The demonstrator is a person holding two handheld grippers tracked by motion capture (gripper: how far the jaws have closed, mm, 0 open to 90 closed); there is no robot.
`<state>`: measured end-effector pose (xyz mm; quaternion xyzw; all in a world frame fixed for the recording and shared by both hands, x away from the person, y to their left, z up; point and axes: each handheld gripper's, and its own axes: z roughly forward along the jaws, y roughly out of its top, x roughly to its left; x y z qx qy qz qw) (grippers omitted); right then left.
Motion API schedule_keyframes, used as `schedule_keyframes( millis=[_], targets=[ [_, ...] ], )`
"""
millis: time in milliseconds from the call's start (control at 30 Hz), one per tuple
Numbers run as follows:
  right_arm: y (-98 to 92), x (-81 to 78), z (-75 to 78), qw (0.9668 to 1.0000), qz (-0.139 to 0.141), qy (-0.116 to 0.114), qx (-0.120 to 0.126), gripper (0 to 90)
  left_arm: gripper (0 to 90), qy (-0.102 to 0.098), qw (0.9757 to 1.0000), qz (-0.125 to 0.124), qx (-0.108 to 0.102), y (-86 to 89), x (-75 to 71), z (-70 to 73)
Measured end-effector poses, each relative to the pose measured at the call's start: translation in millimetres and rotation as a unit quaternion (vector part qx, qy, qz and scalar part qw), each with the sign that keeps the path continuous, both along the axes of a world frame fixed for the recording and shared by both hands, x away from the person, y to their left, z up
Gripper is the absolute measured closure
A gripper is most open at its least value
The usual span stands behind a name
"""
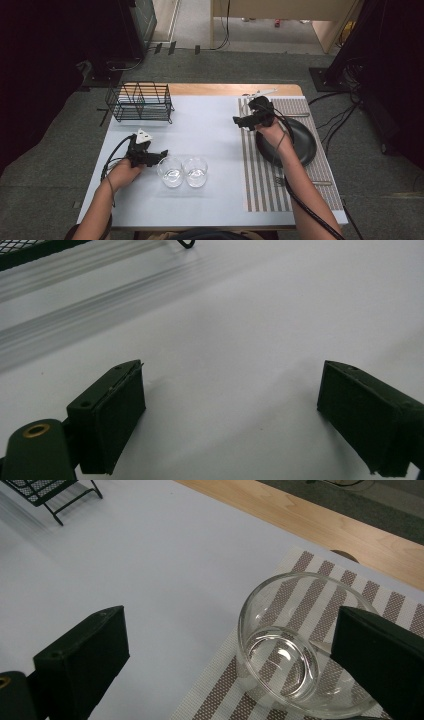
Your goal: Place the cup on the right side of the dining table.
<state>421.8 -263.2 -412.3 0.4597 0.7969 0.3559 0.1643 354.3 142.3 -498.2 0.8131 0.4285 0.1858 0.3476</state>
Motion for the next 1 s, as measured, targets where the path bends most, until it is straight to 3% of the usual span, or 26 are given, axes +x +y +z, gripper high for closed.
schedule_keyframes(
  millis=[433,500,633,1000],
  targets=[
    [10.5,-4.9,1.9,0.9999,0.015,-0.006,0.002,8.6,11.7,0.000,1.0000,0.000,0.000,0.0,0.0,0.0],
    [11.9,-5.3,1.6,0.9999,0.015,-0.008,0.000,14.8,11.7,0.000,1.0000,0.000,0.000,0.0,0.0,0.0],
    [13.8,-6.2,0.3,0.9997,0.021,-0.004,0.009,14.8,11.7,0.000,1.0000,0.000,0.000,0.0,0.0,0.0],
    [21.9,-9.1,-3.5,0.9993,0.036,-0.009,0.001,15.7,11.7,0.000,1.0000,0.000,0.000,0.1,0.0,0.0]
  ],
)
